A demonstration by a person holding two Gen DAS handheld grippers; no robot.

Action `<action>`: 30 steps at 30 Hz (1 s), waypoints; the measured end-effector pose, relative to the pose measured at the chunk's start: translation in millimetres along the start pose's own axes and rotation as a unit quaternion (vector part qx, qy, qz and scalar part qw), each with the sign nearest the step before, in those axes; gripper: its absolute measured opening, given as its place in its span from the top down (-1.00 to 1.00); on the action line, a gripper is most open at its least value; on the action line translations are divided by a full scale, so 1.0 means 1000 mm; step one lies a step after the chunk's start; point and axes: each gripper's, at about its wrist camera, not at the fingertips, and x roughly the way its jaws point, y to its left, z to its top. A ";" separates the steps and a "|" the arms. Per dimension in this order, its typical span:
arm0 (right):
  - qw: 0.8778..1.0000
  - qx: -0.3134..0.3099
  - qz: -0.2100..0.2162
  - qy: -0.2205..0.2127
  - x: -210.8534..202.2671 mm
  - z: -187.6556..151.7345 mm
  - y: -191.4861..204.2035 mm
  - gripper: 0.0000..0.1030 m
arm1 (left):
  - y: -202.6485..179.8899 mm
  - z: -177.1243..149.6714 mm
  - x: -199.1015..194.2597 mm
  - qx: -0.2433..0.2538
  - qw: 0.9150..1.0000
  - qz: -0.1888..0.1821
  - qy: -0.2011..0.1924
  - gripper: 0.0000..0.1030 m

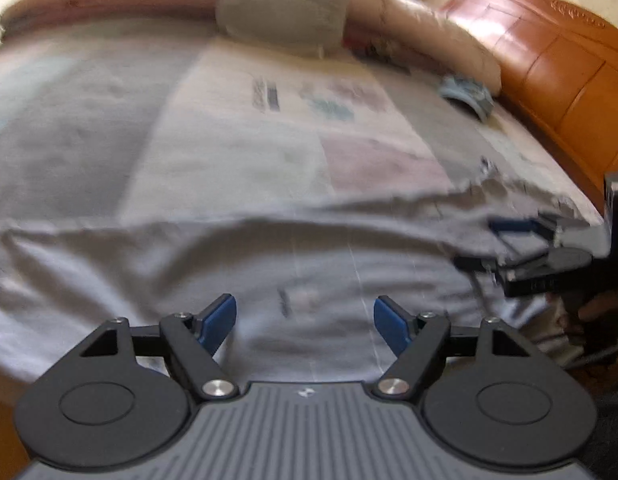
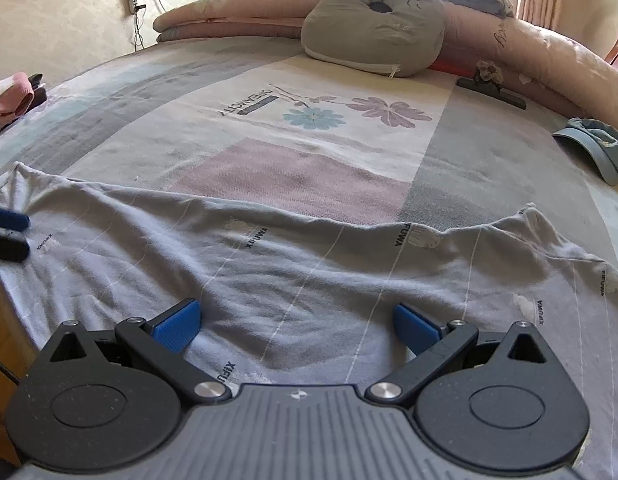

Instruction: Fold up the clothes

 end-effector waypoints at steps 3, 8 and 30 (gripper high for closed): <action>1.000 0.003 -0.004 -0.002 -0.001 -0.001 0.001 -1.00 | 0.008 -0.001 -0.006 -0.037 0.998 -0.041 0.015 -0.53; 1.000 0.005 -0.005 0.004 -0.001 0.002 0.001 -1.00 | 0.030 0.029 -0.014 -0.030 0.999 -0.024 -0.027 -0.52; 0.998 -0.012 0.053 -0.016 -0.007 0.049 0.053 -1.00 | 0.108 0.037 -0.011 -0.041 0.999 0.022 -0.027 -0.54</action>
